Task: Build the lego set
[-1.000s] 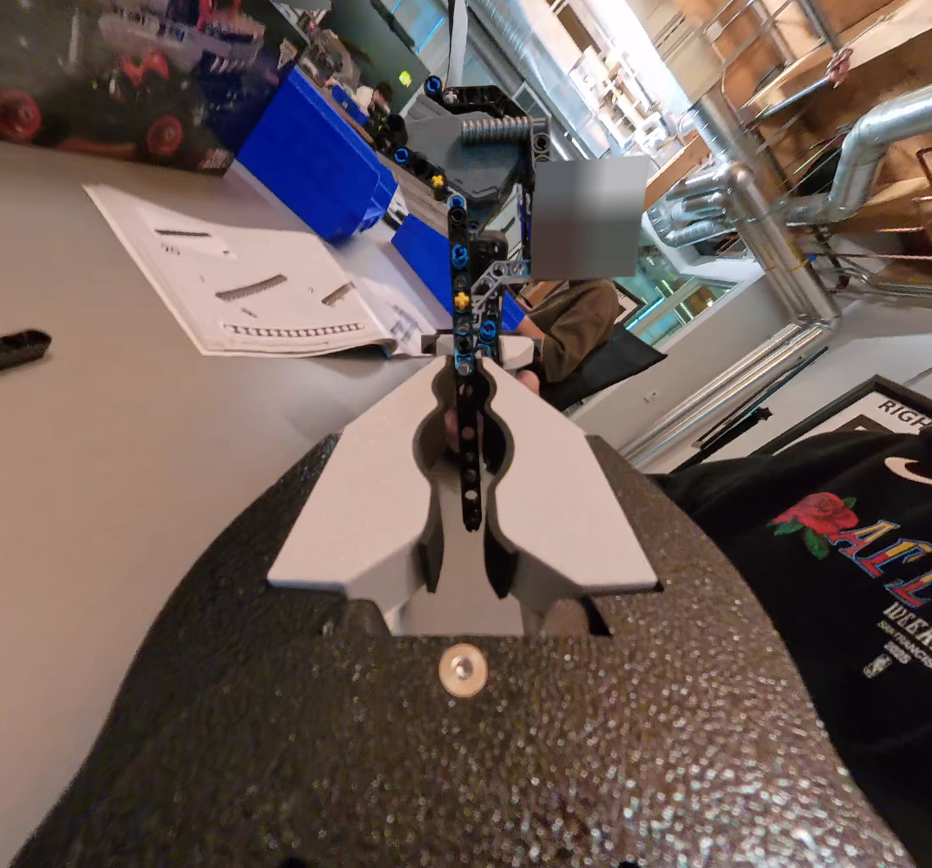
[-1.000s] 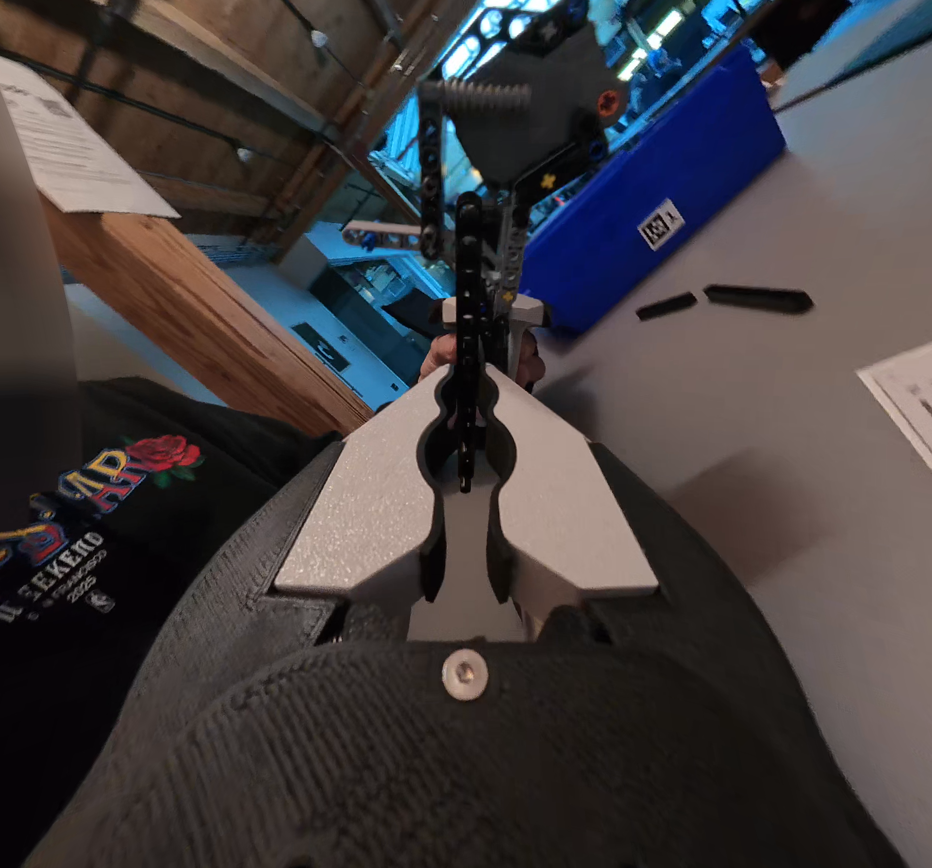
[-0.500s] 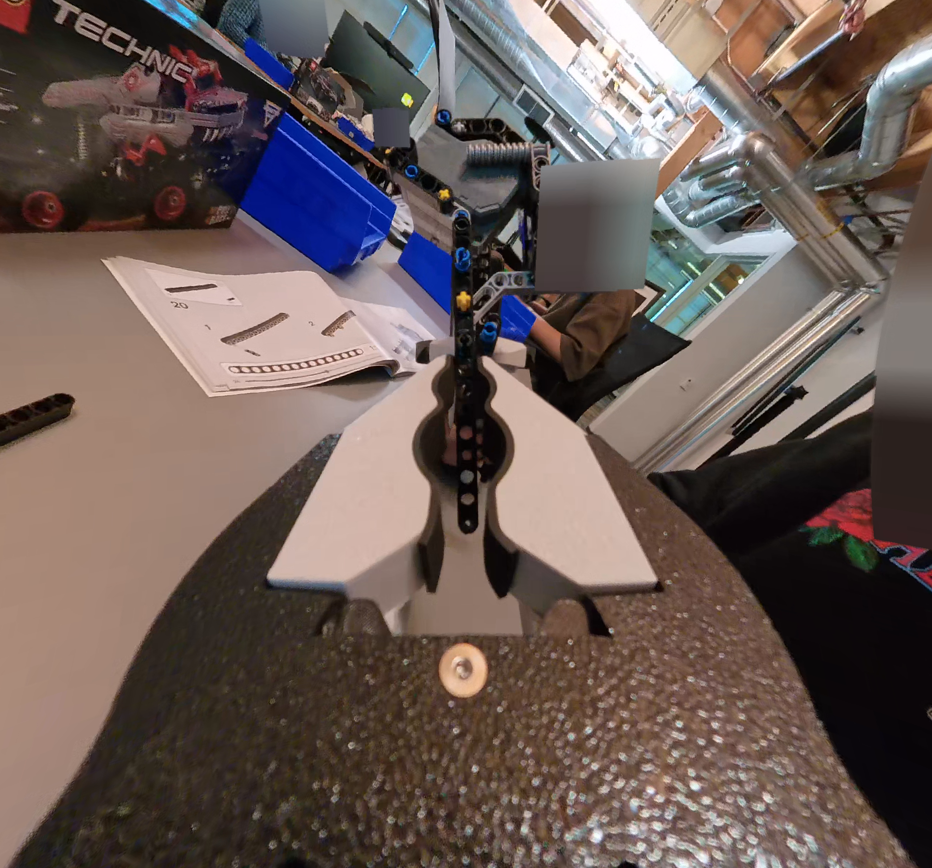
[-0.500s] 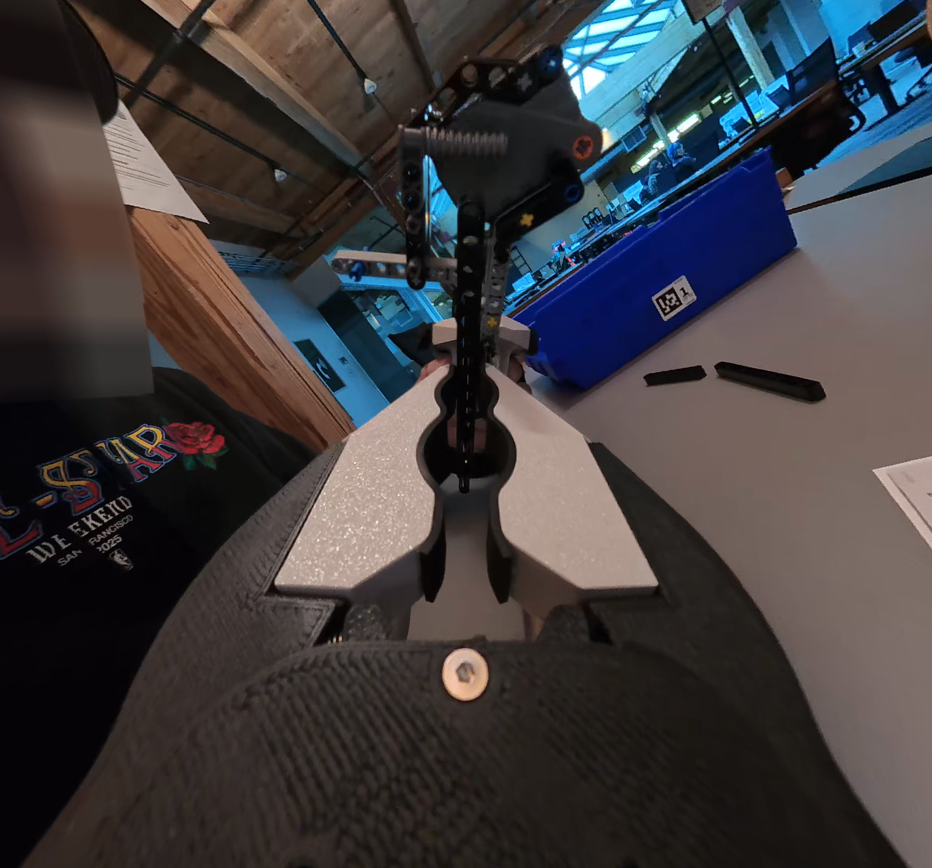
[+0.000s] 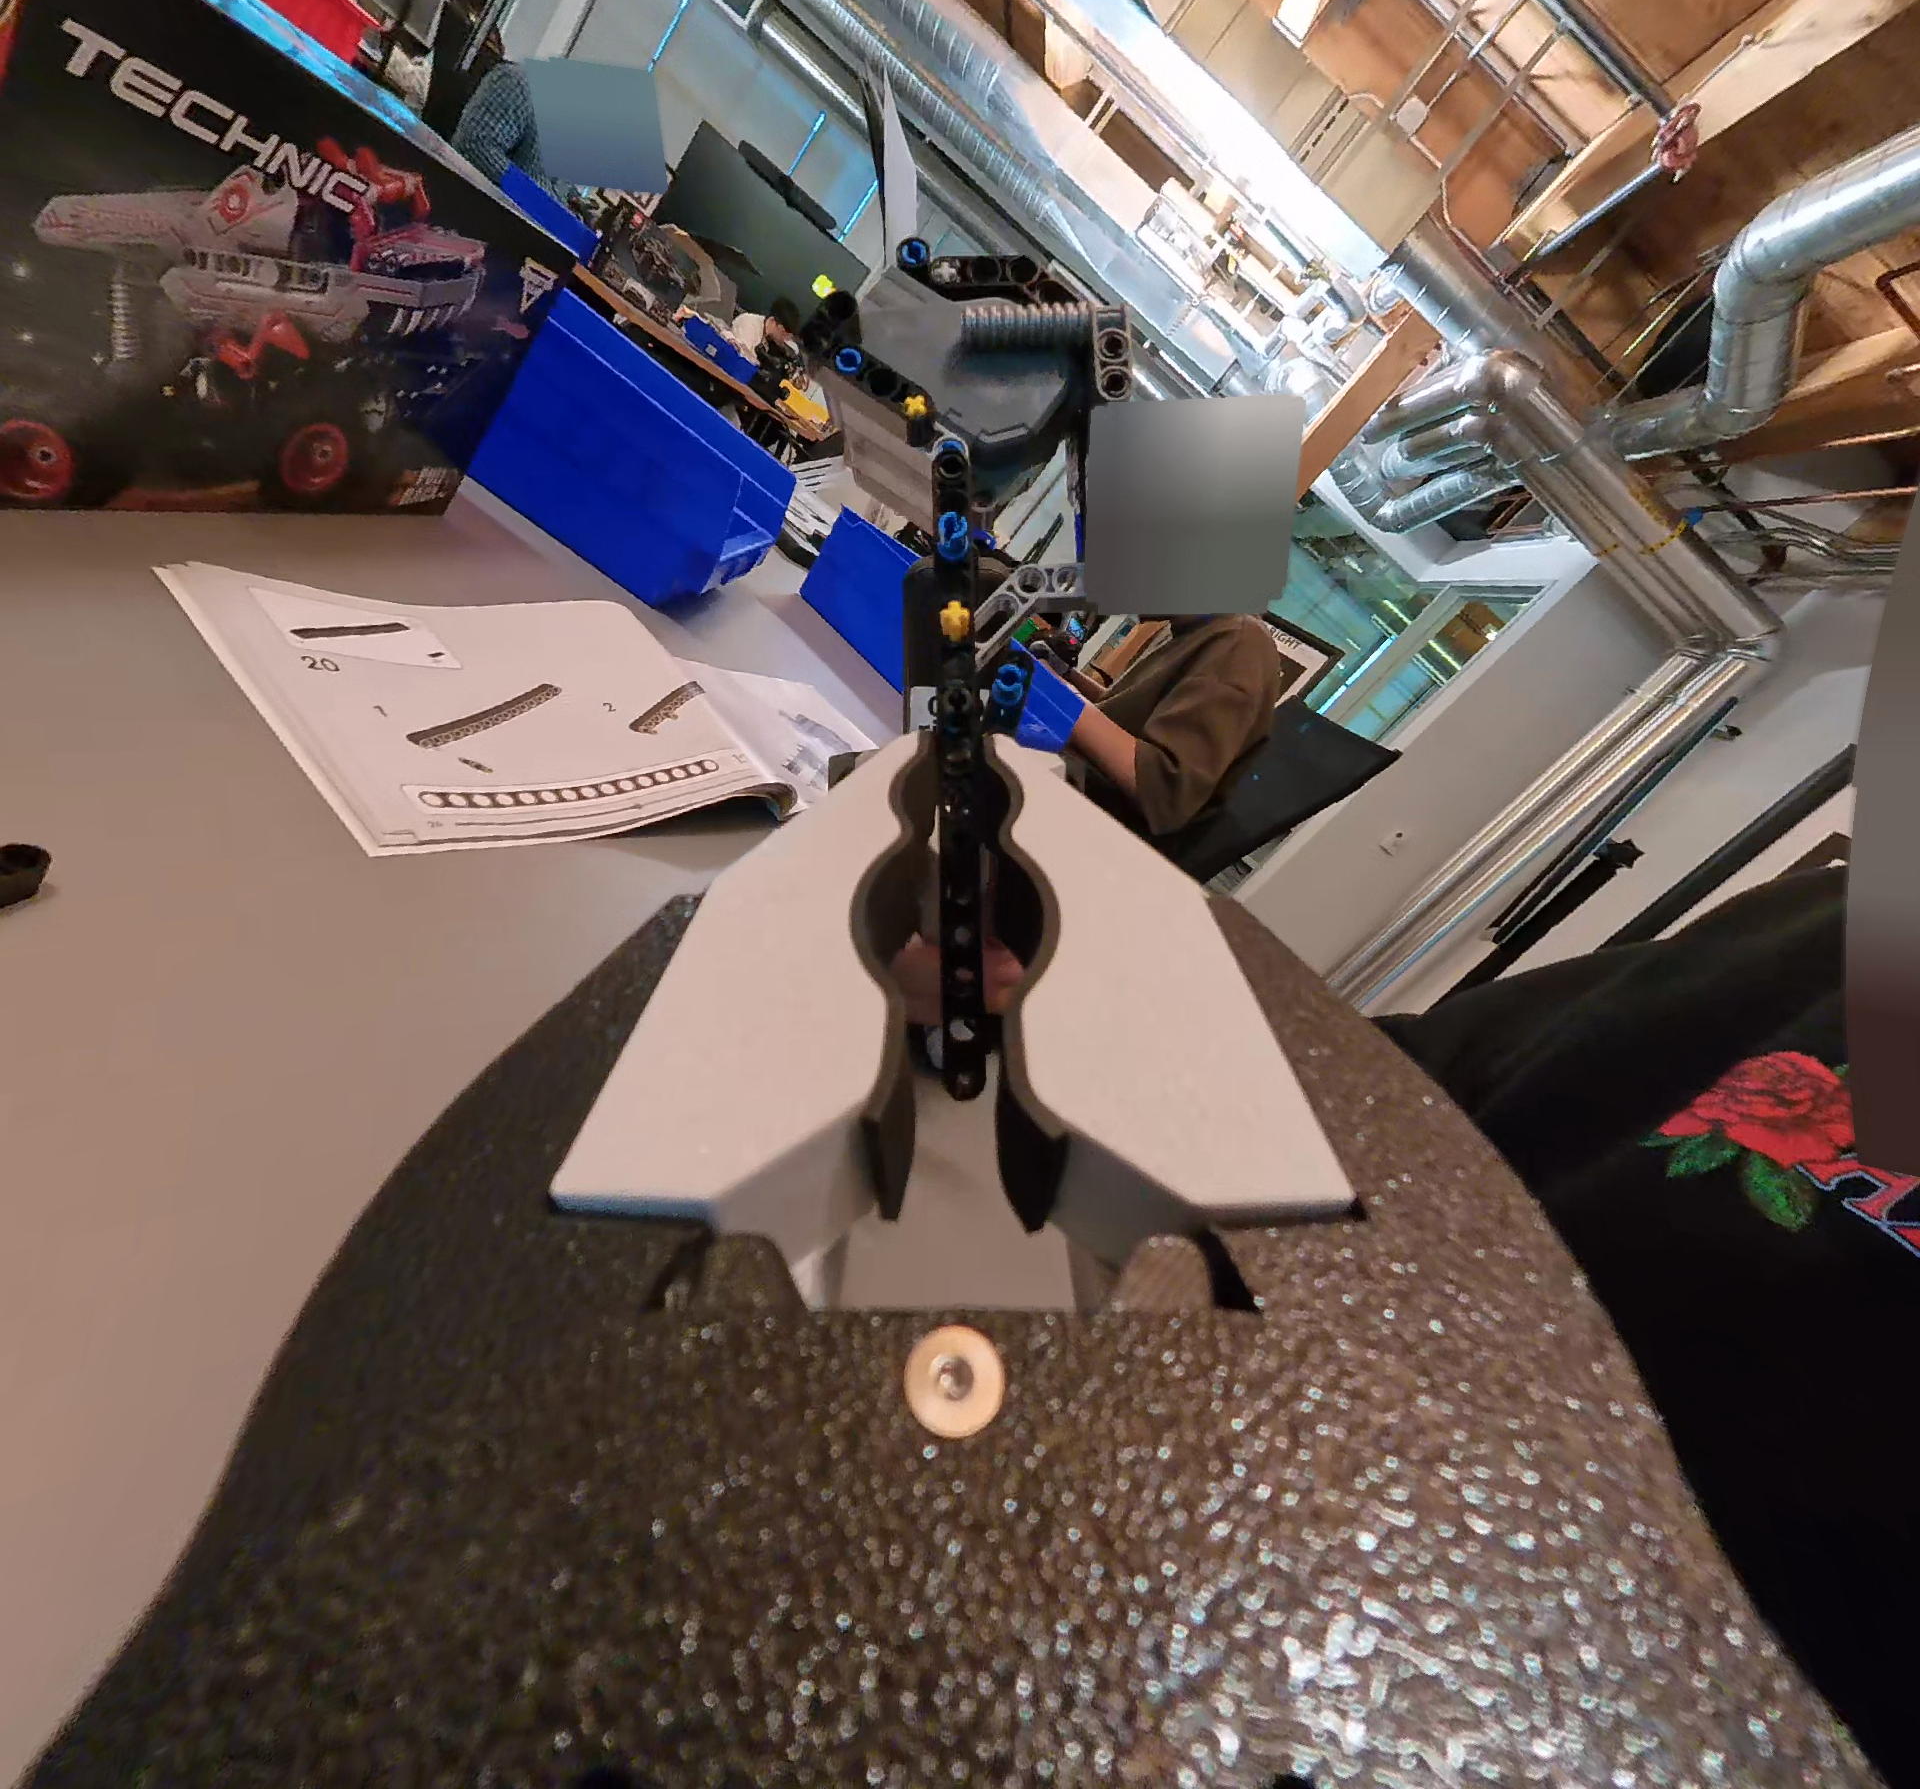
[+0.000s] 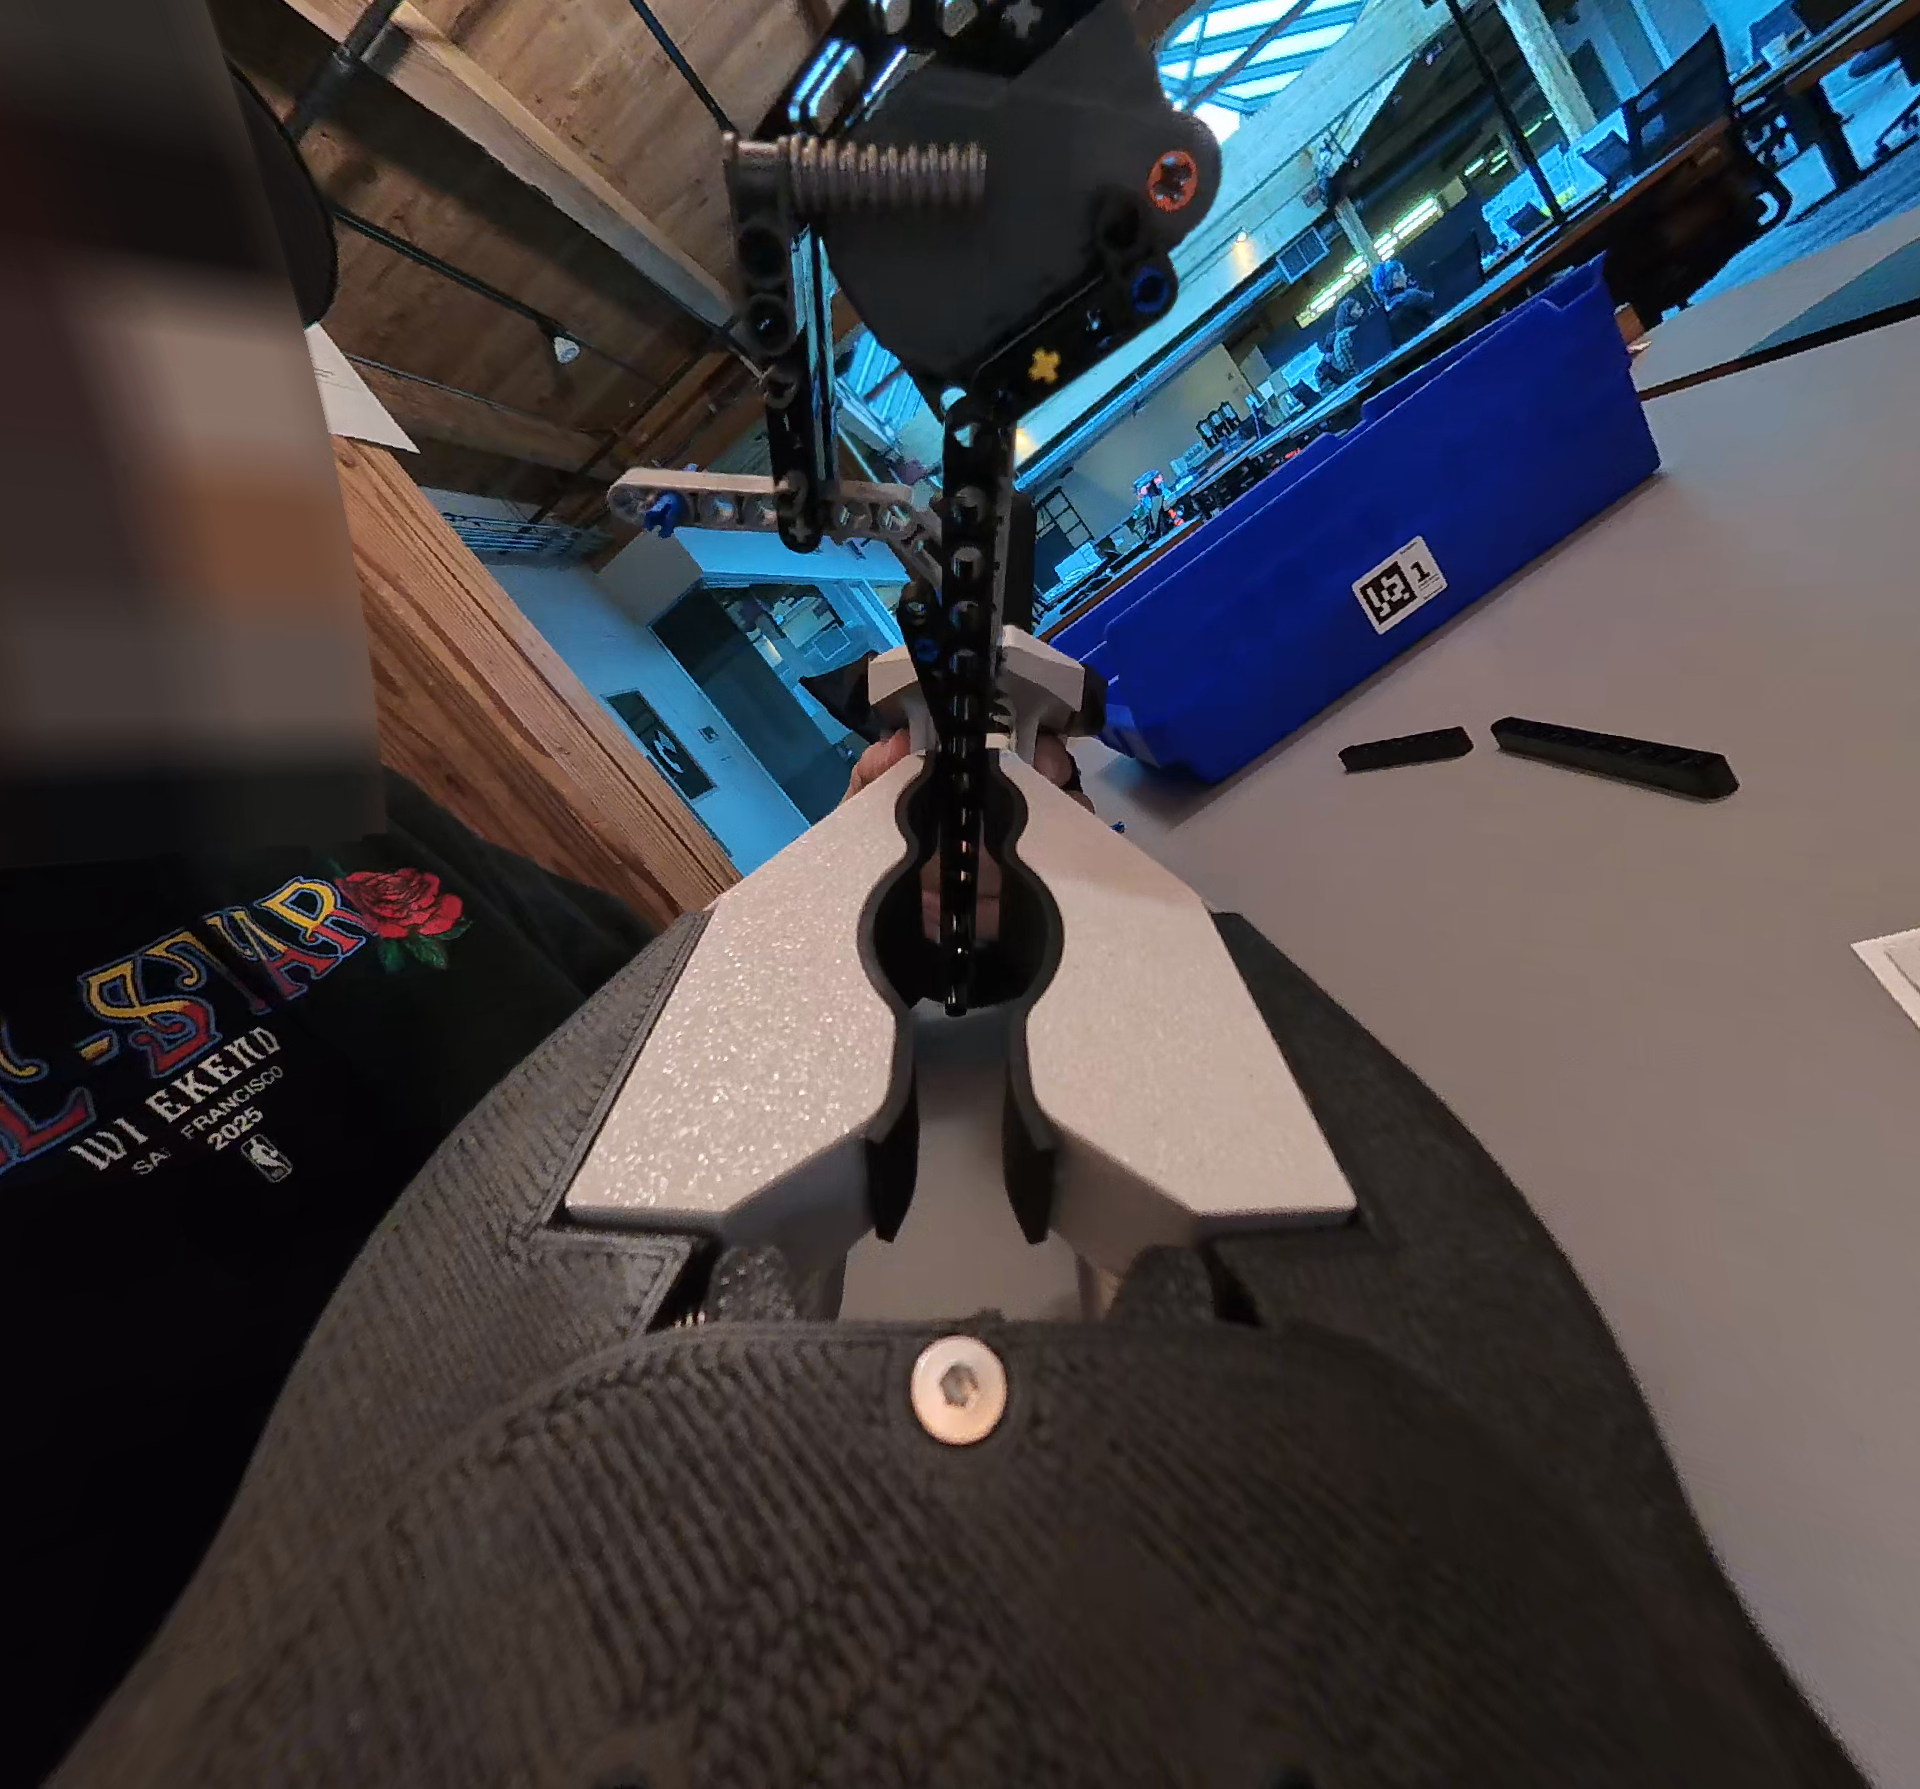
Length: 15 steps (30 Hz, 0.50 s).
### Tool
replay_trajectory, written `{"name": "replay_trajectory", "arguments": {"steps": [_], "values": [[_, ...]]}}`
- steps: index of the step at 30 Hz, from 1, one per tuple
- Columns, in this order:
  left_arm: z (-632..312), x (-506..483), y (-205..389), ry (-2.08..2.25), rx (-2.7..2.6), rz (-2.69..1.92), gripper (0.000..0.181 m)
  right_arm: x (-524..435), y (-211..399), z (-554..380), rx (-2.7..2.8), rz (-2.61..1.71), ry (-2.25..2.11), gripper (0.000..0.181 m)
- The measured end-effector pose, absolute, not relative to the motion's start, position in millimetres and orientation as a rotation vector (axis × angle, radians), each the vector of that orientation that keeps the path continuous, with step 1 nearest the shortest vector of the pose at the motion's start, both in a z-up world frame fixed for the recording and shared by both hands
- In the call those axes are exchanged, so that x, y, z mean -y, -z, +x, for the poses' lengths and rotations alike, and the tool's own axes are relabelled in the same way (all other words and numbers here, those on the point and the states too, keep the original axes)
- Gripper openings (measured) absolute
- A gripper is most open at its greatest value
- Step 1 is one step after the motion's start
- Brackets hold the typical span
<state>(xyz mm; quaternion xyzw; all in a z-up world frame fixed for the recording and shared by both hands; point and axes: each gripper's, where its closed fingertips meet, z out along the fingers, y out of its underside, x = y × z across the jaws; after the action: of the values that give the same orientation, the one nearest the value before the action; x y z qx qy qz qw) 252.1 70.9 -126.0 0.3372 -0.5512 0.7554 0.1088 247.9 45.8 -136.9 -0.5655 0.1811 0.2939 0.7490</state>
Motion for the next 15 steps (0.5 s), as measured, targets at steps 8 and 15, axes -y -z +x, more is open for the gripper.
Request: {"name": "replay_trajectory", "arguments": {"steps": [8, 15], "values": [[250.8, -68.1, 123.1, -2.237, 1.599, 0.986, 0.005, -46.9, 138.0, 248.3, -0.406, -1.242, -0.638, 0.005], [251.5, -68.6, 124.4, -2.24, 1.648, 1.003, 0.005, -47.4, 137.1, 245.9, -0.395, -1.241, -0.647, 0.005]]}}
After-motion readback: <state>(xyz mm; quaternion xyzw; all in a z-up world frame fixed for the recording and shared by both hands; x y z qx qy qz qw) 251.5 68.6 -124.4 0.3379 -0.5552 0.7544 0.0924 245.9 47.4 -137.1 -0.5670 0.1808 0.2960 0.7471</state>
